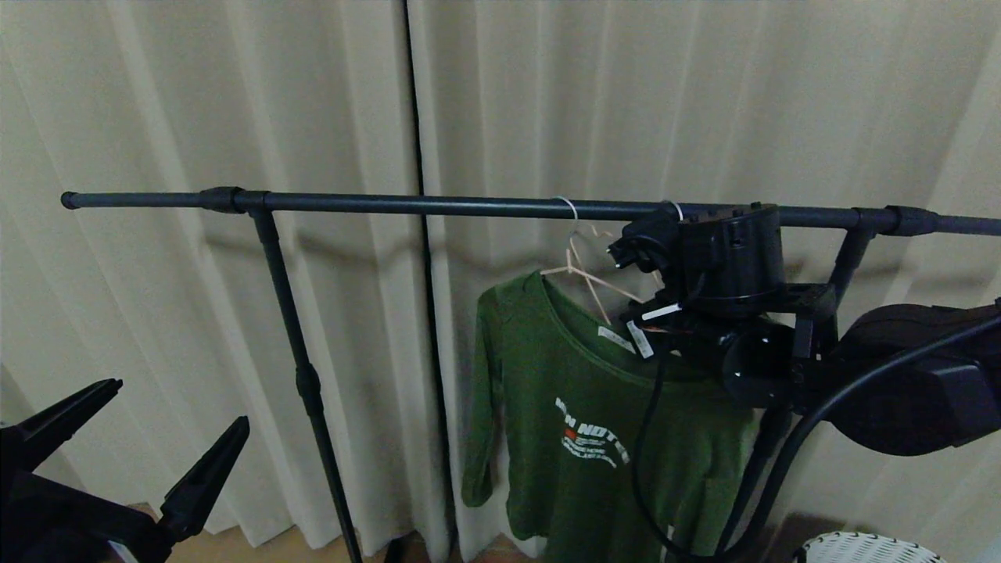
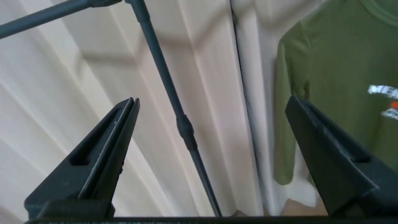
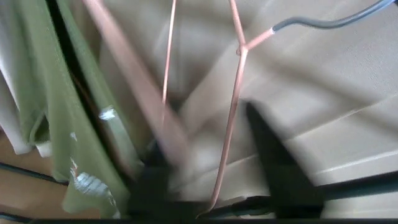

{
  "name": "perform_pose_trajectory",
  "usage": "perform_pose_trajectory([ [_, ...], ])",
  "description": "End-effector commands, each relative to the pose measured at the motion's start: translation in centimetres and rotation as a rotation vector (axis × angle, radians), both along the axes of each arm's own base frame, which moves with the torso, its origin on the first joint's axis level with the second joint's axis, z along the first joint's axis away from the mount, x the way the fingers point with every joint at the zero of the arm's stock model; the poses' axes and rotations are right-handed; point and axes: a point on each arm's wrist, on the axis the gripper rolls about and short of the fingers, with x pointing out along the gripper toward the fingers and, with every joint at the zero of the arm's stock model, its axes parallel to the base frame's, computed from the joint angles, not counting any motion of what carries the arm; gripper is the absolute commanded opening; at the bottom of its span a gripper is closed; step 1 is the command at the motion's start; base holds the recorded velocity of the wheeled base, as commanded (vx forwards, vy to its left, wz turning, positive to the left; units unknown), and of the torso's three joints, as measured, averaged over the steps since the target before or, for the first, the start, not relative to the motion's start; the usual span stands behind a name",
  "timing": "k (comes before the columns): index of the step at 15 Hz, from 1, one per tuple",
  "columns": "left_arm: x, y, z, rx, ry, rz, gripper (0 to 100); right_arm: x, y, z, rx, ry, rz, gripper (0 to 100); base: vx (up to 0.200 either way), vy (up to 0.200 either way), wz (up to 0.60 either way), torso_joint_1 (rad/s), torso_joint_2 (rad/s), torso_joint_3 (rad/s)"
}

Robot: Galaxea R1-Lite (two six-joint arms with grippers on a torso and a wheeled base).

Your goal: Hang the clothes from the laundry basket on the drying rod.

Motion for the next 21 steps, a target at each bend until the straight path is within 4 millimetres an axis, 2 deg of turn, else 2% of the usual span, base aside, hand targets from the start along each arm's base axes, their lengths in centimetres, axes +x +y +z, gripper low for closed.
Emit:
perform_pose_trajectory([
  [1, 0.0, 0.0, 0.0, 0.0, 0.0, 0.0, 100, -0.2, -0.1, 0.1, 0.007, -0.004, 0.006, 100, 0.0, 0.0, 0.0, 0.0, 0.0, 0.0],
  [6, 0.0, 0.0, 0.0, -0.002, -0.001, 0.001, 100, -0.5, -0.1, -1.6, 0.052, 0.002, 0.091, 100, 0.0, 0.0, 0.0, 0.0, 0.0, 0.0],
  [11, 0.0, 0.0, 0.0, -0.004, 0.002, 0.003, 100, -1.0, -0.1, -1.8, 0.135, -0.045, 0.197, 100, 0.0, 0.0, 0.0, 0.0, 0.0, 0.0],
  [15, 0.1, 0.0, 0.1, -0.009, -0.003, 0.004, 100, -2.5, -1.1, -2.5, 0.199, -0.108, 0.263, 100, 0.0, 0.0, 0.0, 0.0, 0.0, 0.0],
  [18, 0.4, 0.5, 0.0, -0.007, 0.002, 0.061, 100, -3.3, -1.6, -1.9, 0.246, -0.177, 0.291, 100, 0.0, 0.0, 0.0, 0.0, 0.0, 0.0],
  [21, 0.7, 1.3, -0.1, -0.034, 0.011, 0.14, 100, -5.5, -3.3, -0.1, 0.274, -0.232, 0.294, 100, 0.0, 0.0, 0.0, 0.0, 0.0, 0.0],
])
